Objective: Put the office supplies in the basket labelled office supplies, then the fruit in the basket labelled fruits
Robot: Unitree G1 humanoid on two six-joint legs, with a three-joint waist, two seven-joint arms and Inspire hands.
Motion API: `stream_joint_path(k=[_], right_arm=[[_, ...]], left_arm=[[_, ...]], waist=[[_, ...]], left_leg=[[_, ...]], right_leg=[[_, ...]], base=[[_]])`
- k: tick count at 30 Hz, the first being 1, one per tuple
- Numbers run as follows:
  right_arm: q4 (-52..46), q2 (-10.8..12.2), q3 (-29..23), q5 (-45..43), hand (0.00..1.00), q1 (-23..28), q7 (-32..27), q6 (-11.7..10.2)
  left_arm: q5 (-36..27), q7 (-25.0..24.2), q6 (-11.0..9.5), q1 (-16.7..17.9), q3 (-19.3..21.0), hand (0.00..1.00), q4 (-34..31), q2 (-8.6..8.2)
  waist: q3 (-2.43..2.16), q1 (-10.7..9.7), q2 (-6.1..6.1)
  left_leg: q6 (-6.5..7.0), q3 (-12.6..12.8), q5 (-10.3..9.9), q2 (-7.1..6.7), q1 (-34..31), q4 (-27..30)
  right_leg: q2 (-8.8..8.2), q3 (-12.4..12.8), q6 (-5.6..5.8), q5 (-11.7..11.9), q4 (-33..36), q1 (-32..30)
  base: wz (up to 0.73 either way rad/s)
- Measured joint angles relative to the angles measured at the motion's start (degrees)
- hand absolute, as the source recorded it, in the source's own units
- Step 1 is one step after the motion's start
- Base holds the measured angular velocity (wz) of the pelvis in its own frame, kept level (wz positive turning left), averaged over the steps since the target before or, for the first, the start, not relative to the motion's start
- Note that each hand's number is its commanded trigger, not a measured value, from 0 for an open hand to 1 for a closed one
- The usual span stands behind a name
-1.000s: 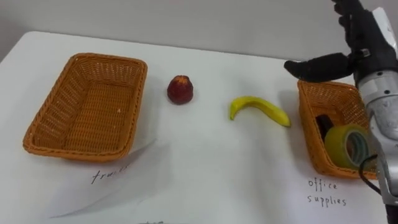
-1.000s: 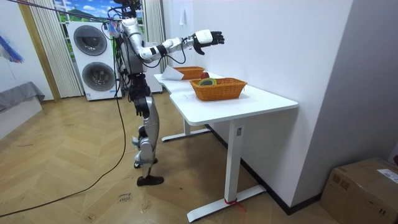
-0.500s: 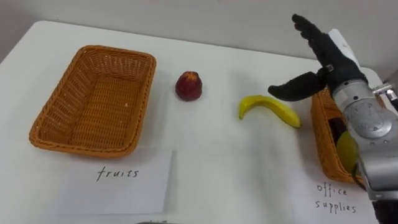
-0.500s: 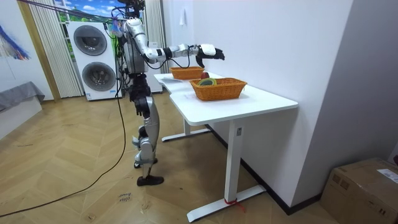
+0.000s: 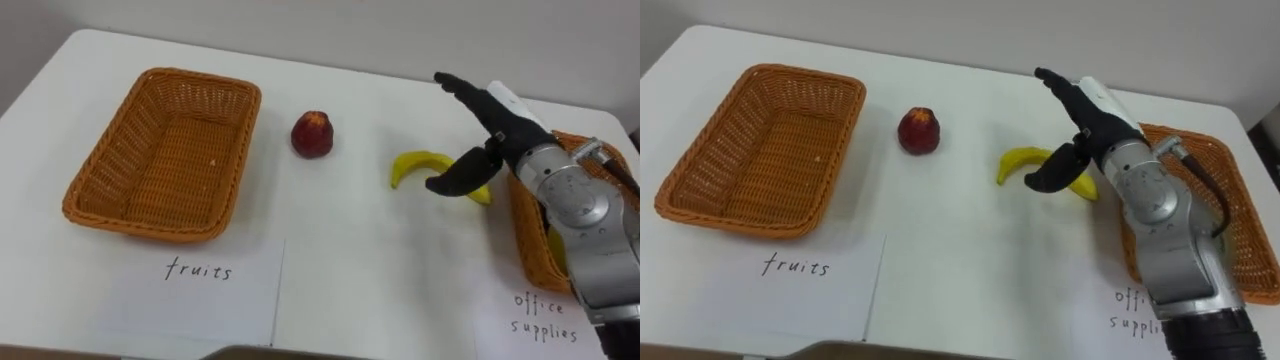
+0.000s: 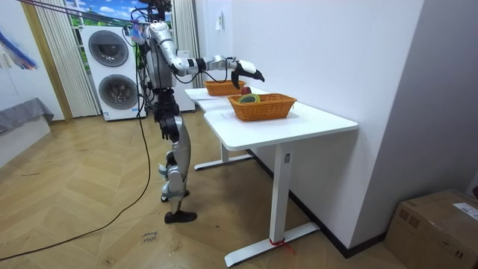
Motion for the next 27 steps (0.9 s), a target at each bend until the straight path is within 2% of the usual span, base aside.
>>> stream_joint_path(k=[6,12,17,22,27], right_arm=[[0.47,-0.01,0.01,-2.61,0.00,0.00,3.22,0.03],[0.47,-0.01,0.12,-2.72,0.00,0.00,4.36,0.03],[0.57,-0.04,2.13,-5.86,0.00,0.00,4.82,0.02],[3.59,-0.29,2.35,-7.07,0.00,-0.05,5.11,0.00],[5.63,-0.32,2.93,-7.06,0.00,-0.09,5.02,-0.02]], left_arm=[[-0.05,-0.53,0.00,-0.49,-0.01,0.00,0.47,0.29],[-0.08,-0.81,-0.27,-1.68,-0.04,0.00,0.52,0.36],[-0.02,-0.89,-0.52,-2.04,-0.17,0.00,0.47,1.01],[-0.05,-0.88,-0.95,-2.05,-0.20,0.00,0.10,1.37],[-0.04,-0.82,-1.35,-2.05,-1.09,0.00,0.08,1.66]], waist=[[-0.18,0.33,-0.28],[0.09,1.25,-0.21],[0.26,1.70,-0.66],[0.07,2.71,-1.27],[0.31,3.11,-1.31]], left_leg=[[0.00,0.01,0.00,-0.01,0.00,0.04],[0.00,0.01,0.00,-0.01,-0.02,-0.02],[0.00,-0.15,0.00,-0.01,-0.24,-0.10],[0.01,-0.22,0.02,-0.07,-0.98,0.07],[0.02,-0.22,0.02,-0.07,-1.04,0.00]], right_leg=[[0.01,0.09,-0.02,0.01,-0.01,-0.02],[0.00,0.11,-0.02,0.01,-0.01,-0.02],[0.01,-0.13,-0.02,0.01,-0.02,-0.20],[-0.08,-0.20,-0.03,0.02,0.01,-0.81],[-0.11,-0.29,-0.02,0.02,0.00,-0.92]], base=[[0.00],[0.00],[0.00],[0.00],[0.00]])
